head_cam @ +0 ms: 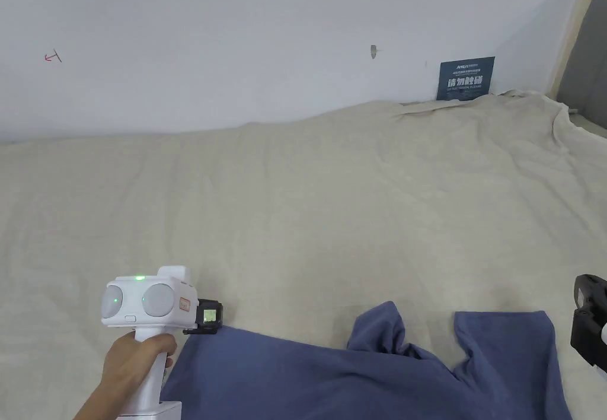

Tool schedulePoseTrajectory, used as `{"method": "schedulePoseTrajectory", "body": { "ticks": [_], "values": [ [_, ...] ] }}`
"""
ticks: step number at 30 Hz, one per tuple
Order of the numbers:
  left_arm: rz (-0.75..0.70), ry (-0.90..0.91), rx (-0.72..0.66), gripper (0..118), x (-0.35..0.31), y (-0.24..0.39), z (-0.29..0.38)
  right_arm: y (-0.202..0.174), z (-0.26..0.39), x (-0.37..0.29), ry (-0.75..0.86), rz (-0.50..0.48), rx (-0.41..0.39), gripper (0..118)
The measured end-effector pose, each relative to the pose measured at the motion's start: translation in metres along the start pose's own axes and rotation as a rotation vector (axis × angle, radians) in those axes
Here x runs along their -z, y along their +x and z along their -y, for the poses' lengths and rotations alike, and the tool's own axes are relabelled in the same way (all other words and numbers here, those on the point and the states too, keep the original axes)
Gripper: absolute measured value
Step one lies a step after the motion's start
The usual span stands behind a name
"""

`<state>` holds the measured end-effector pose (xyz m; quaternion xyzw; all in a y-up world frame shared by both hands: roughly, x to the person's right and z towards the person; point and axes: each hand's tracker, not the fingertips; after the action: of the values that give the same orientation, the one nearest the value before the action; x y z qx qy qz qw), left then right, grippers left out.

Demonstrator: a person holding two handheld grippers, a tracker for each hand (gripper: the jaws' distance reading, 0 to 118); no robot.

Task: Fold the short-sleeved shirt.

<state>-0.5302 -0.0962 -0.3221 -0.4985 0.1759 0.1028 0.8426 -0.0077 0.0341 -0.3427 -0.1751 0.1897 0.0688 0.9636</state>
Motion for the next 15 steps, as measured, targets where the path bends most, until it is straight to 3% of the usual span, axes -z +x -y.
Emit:
{"method": "schedulePoseTrajectory", "body": {
  "ticks": [5,6,8,12,15],
  "values": [
    [0.000,-0.029,0.022,79,0.008,0.009,0.007,-0.001,0.004,0.005,-0.025,0.005,-0.003,1],
    [0.010,-0.033,0.023,67,0.012,0.009,0.006,-0.002,0.004,0.005,-0.030,0.007,-0.006,1],
    [0.001,-0.036,0.038,58,0.010,0.017,0.008,-0.001,0.004,0.005,-0.042,0.009,-0.007,1],
    [0.061,-0.043,0.038,6,0.023,0.011,0.005,0.003,0.008,0.010,-0.055,0.012,0.000,1],
    [0.069,-0.008,0.043,3,0.010,0.010,0.007,0.006,0.006,0.018,-0.074,-0.004,0.022,1]
  ]
}}
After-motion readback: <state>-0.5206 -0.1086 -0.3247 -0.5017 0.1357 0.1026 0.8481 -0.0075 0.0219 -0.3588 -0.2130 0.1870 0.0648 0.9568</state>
